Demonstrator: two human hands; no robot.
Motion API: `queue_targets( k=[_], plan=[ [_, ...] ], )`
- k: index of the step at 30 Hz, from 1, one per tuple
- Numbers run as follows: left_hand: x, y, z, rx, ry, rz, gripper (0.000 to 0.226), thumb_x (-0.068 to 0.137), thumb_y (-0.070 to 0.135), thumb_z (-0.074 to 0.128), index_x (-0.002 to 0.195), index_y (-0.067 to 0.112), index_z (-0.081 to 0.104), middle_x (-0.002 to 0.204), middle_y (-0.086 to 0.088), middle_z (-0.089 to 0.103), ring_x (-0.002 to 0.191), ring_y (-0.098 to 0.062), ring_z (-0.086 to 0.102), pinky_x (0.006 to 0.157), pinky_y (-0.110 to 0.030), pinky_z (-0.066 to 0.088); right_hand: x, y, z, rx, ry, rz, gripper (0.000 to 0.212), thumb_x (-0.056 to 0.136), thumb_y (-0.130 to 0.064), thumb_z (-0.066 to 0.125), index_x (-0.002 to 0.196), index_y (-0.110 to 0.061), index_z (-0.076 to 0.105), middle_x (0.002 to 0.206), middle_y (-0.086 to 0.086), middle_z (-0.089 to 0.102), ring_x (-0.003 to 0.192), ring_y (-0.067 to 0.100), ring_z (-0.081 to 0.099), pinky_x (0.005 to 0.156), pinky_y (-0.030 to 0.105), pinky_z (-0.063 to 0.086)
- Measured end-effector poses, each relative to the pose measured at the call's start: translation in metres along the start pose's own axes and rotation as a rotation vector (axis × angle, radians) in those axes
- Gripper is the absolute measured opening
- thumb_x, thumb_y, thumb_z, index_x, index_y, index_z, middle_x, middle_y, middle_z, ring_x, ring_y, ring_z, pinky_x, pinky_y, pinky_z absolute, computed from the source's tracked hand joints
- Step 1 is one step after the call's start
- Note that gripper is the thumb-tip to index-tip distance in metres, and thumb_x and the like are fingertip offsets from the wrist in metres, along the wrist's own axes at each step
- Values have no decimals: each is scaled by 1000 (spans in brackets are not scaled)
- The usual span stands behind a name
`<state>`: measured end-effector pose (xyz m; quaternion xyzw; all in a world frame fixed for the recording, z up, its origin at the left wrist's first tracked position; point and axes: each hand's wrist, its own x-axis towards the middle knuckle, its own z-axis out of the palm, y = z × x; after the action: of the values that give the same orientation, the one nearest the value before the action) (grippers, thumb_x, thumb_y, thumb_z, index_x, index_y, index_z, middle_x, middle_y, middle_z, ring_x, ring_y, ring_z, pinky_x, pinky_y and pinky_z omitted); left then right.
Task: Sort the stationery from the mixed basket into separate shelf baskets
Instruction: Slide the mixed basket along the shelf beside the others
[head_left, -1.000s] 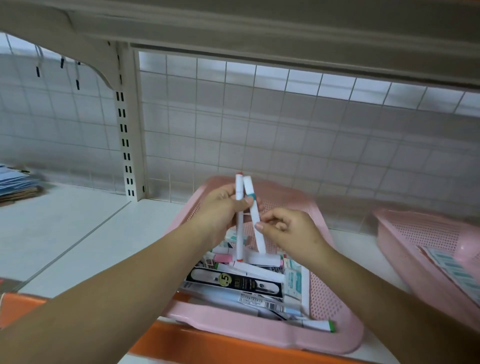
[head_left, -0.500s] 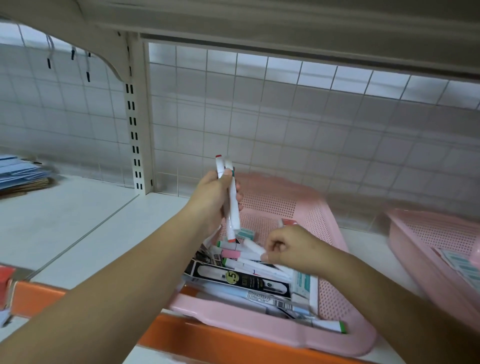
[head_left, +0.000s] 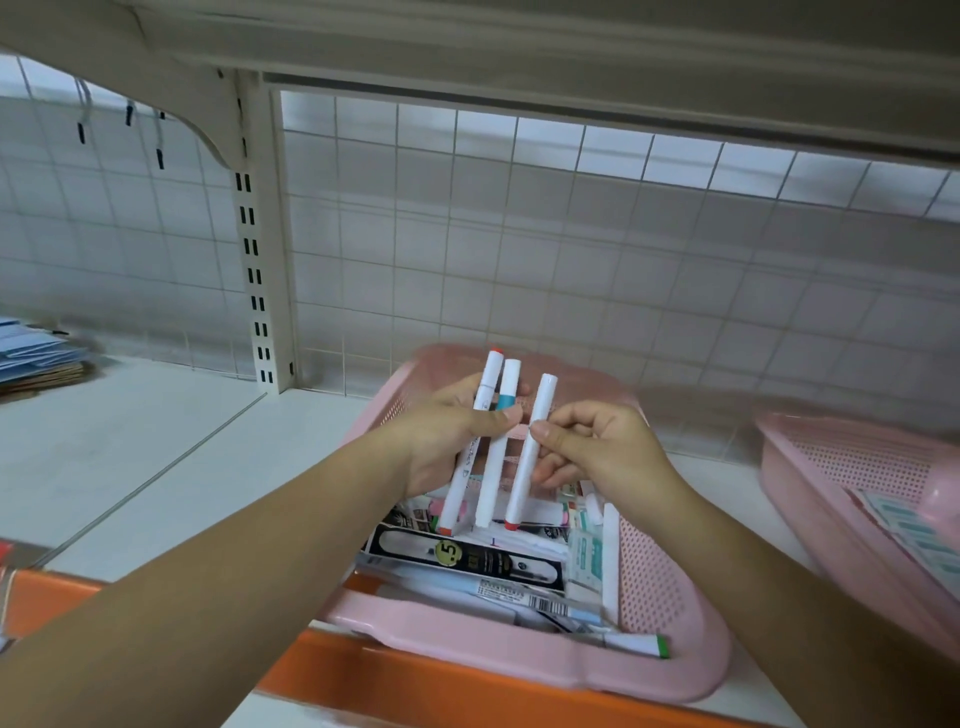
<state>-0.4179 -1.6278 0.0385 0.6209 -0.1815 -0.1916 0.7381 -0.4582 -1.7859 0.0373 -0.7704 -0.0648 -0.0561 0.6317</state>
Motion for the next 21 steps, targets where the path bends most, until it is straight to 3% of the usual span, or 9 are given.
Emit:
queue_targets(
  k=[2,4,6,9,12,14,17,19,21],
  plan=[
    [-1,-1,1,40,-26,-16,23,89,0,53,107,13,58,87,-3,65,73,-9,64,59,-19,54,0,2,1,-92,14,-25,10,83,-5,65,74,-5,62,52,2,62,42,10,60,44,20,50],
    [1,-4,-1,128,-18,-27,26,87,1,57,112,5,58,95,-8,66,84,-14,65,70,-20,54,0,4,4,-298,48,-94,17,80,-11,70,66,-12,61,43,-8,58,35,3,51,40,16,43],
    [2,-5,-3,171,6,-38,24,86,2,60,109,0,59,95,-12,67,86,-19,65,76,-24,53,1,7,6,-490,97,-178,24,76,-20,75,59,-17,59,44,-9,55,39,3,45,45,19,40],
    [2,-2,-3,117,88,-38,11,86,1,59,97,0,61,82,-10,65,71,-19,64,69,-29,55,3,9,7,-662,89,-214,28,76,-36,73,61,-16,60,55,2,55,49,11,42,55,31,43],
    [3,3,-5,-41,268,-3,7,89,1,55,93,7,56,83,-12,66,70,-21,66,69,-38,56,4,9,6,-833,63,-236,28,86,-41,60,69,-20,58,54,-7,48,52,10,42,62,33,46],
    [6,7,-13,-167,398,57,12,92,1,50,104,4,52,89,-13,64,71,-19,67,66,-37,57,5,13,6,-968,-4,-222,17,94,-29,52,92,-16,63,77,-3,61,69,12,52,75,33,49],
    [8,13,-23,-305,477,105,14,95,5,46,108,2,51,81,-6,61,57,-10,63,57,-27,52,9,24,5,-1103,-266,-18,36,93,-14,48,129,-13,51,124,5,57,108,19,54,93,31,45],
    [7,14,-25,-350,438,103,10,97,7,44,102,4,52,72,-3,54,45,-7,55,47,-20,46,10,27,7,-1183,-407,45,37,91,-14,52,128,-13,51,127,5,54,111,20,52,93,30,43],
    [6,14,-24,-352,403,106,9,97,7,43,95,5,52,69,-3,48,41,-7,49,42,-16,41,11,28,8,-1221,-441,39,30,89,-16,56,119,-13,55,120,4,56,107,20,52,89,29,44]
  ],
)
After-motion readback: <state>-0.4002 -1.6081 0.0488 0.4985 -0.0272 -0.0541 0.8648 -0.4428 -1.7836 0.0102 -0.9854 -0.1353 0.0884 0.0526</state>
